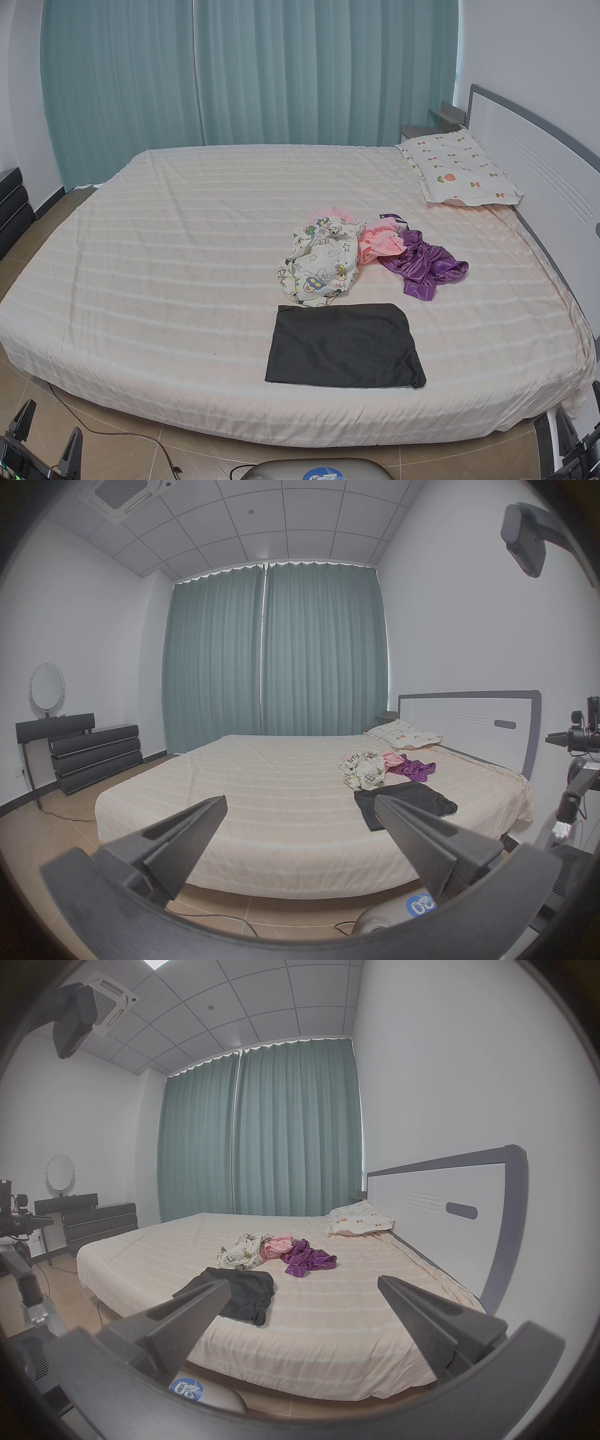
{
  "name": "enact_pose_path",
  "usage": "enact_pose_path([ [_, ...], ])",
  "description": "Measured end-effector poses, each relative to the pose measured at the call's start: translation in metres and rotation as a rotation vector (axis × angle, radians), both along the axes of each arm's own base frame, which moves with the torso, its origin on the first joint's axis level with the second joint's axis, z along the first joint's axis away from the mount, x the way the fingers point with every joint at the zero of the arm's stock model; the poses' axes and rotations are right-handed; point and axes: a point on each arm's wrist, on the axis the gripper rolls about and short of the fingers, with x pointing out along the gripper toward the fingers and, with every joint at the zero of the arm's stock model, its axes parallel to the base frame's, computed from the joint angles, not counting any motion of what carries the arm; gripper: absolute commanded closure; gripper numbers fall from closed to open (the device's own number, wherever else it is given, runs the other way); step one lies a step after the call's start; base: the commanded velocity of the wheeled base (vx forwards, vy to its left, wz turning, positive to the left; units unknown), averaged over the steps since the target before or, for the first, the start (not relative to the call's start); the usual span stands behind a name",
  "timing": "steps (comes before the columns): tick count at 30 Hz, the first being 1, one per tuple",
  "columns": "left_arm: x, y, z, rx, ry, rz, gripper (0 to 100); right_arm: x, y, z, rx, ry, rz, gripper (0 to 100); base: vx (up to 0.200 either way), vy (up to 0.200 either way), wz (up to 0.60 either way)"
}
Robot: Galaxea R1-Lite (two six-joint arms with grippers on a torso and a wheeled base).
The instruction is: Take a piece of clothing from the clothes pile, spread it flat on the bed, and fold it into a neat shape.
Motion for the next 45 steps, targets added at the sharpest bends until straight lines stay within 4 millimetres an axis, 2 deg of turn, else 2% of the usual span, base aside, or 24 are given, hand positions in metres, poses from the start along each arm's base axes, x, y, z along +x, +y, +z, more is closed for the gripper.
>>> enact_pose_path([
  [45,0.0003,0.0,0.0001,0.0,0.004,0.0,0,0.0002,-0.0001,0.0002,0.015,0.001,-0.006,0,0.0,0.0,0.0],
])
